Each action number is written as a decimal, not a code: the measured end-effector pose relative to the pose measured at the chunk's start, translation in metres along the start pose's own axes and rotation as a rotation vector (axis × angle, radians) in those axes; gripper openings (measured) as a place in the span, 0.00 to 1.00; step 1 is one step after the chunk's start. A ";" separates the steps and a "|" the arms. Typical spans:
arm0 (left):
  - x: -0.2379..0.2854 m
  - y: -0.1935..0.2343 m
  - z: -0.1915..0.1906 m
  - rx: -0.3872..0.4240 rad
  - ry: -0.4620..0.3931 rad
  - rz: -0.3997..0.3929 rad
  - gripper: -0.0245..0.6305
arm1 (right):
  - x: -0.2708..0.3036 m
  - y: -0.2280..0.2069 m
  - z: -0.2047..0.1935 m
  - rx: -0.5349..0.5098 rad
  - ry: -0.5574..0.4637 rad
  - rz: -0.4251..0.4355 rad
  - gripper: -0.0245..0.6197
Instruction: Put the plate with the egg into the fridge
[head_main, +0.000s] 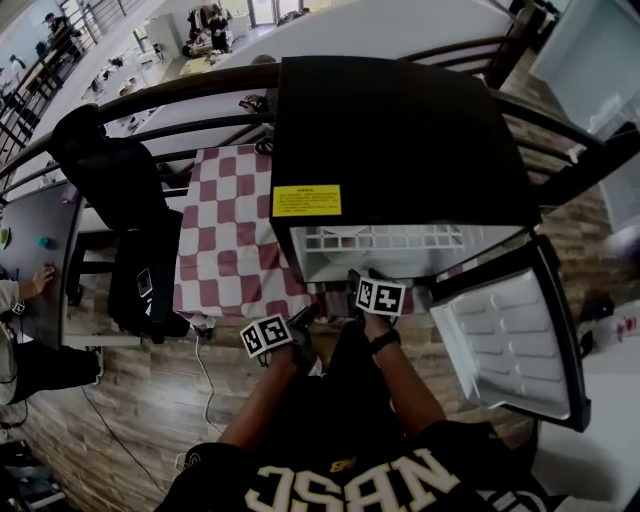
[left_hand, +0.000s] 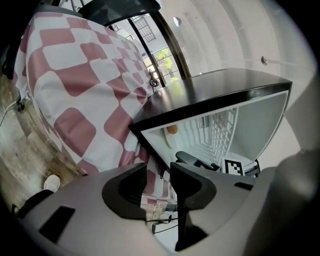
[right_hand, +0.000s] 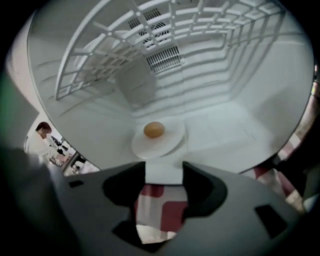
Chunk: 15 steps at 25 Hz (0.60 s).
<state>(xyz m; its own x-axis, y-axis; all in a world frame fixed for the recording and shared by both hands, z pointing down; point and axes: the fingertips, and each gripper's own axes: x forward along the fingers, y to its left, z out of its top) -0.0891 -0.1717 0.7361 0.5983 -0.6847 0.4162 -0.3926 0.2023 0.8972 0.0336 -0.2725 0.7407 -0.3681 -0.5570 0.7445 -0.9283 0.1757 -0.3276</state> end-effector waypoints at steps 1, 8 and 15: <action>-0.004 -0.006 -0.001 0.027 0.007 -0.014 0.27 | -0.009 -0.001 -0.002 -0.018 -0.009 -0.011 0.39; -0.047 -0.065 -0.014 0.394 0.053 -0.094 0.26 | -0.101 0.007 -0.002 -0.191 -0.164 -0.084 0.38; -0.093 -0.147 0.005 0.799 -0.094 -0.136 0.21 | -0.202 0.046 0.026 -0.228 -0.409 -0.021 0.14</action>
<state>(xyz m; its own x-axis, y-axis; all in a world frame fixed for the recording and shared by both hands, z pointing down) -0.0908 -0.1413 0.5650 0.6294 -0.7305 0.2652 -0.7218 -0.4230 0.5479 0.0669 -0.1730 0.5603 -0.3411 -0.8286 0.4439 -0.9399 0.3093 -0.1448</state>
